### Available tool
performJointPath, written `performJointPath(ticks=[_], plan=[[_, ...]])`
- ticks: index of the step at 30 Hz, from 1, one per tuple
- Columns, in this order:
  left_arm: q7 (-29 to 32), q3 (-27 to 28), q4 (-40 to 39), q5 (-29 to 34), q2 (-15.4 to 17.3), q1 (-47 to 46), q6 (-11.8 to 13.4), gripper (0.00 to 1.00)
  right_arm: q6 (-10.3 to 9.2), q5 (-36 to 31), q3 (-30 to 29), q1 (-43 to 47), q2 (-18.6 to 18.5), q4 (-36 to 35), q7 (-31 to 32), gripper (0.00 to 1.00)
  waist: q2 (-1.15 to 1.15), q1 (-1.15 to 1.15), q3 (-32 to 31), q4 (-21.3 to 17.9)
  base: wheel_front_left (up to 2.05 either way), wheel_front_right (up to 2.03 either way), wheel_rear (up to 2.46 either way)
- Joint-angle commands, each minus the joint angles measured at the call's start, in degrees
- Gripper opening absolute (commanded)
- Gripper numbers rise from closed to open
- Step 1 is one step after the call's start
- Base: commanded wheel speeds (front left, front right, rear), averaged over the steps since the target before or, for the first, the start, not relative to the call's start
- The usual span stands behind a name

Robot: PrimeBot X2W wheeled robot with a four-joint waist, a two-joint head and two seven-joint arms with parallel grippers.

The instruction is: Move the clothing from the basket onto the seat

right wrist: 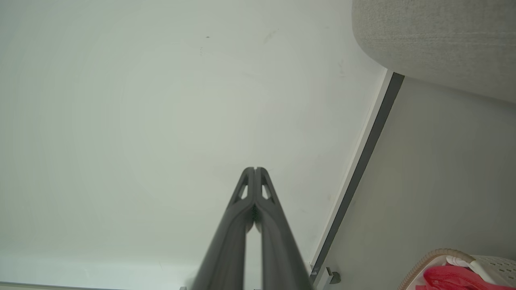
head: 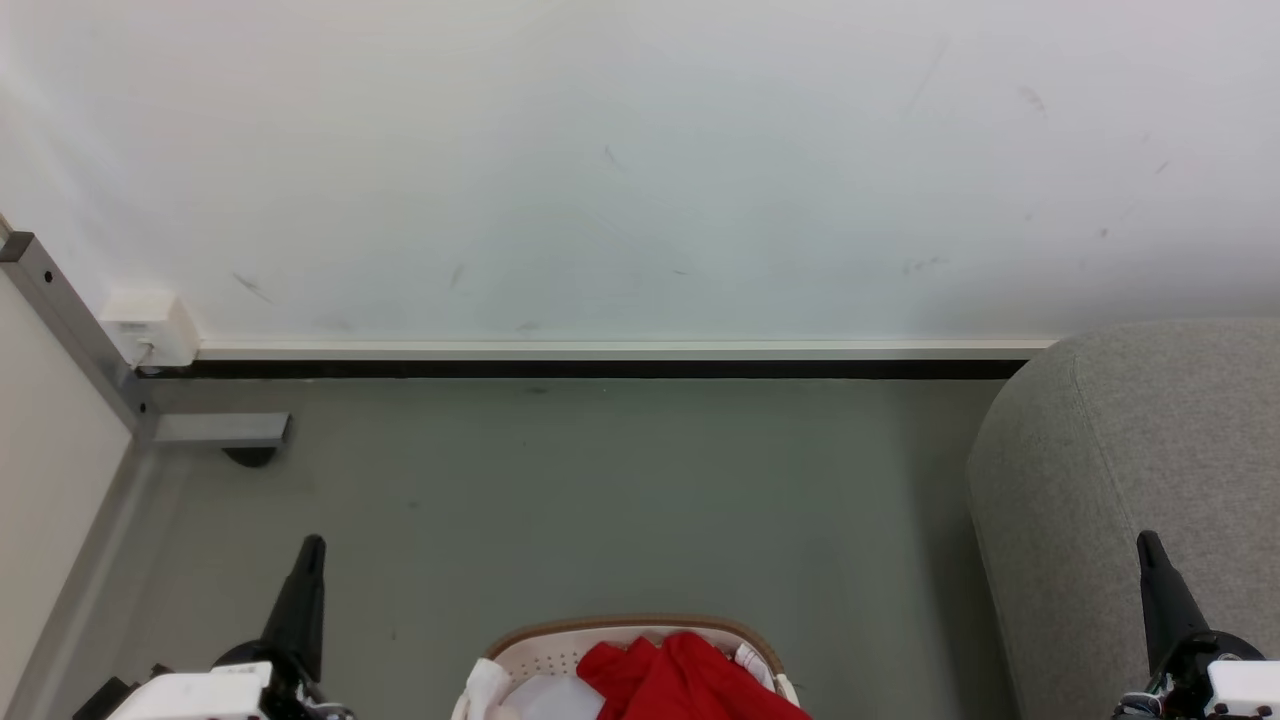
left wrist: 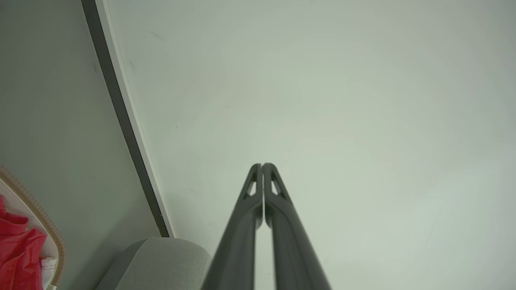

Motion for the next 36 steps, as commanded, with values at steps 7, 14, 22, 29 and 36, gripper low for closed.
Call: performJointPath(ticks=[7, 14, 22, 29, 36], plan=[[0.14, 0.05, -0.04, -0.84, 0.07, -0.47, -0.07, 0.0, -0.13, -0.27, -0.15, -0.68, -0.03, 0.13, 0.1, 0.0, 0.0, 0.0, 0.0, 0.0, 0.0, 0.0, 0.0], [0.14, 0.05, -0.04, -0.84, 0.07, -0.47, -0.07, 0.0, -0.13, -0.27, -0.15, -0.69, -0.03, 0.13, 0.1, 0.0, 0.0, 0.0, 0.0, 0.0, 0.0, 0.0, 0.0], [0.14, 0.05, -0.04, -0.84, 0.07, -0.47, -0.07, 0.0, -0.13, -0.27, -0.15, -0.69, -0.03, 0.13, 0.1, 0.0, 0.0, 0.0, 0.0, 0.0, 0.0, 0.0, 0.0], [0.14, 0.05, -0.04, -0.84, 0.07, -0.47, -0.07, 0.0, -0.13, -0.27, -0.15, -0.69, -0.03, 0.13, 0.1, 0.0, 0.0, 0.0, 0.0, 0.0, 0.0, 0.0, 0.0], [0.14, 0.05, -0.04, -0.84, 0.07, -0.47, -0.07, 0.0, -0.13, -0.28, -0.15, -0.69, -0.03, 0.13, 0.1, 0.0, 0.0, 0.0, 0.0, 0.0, 0.0, 0.0, 0.0]])
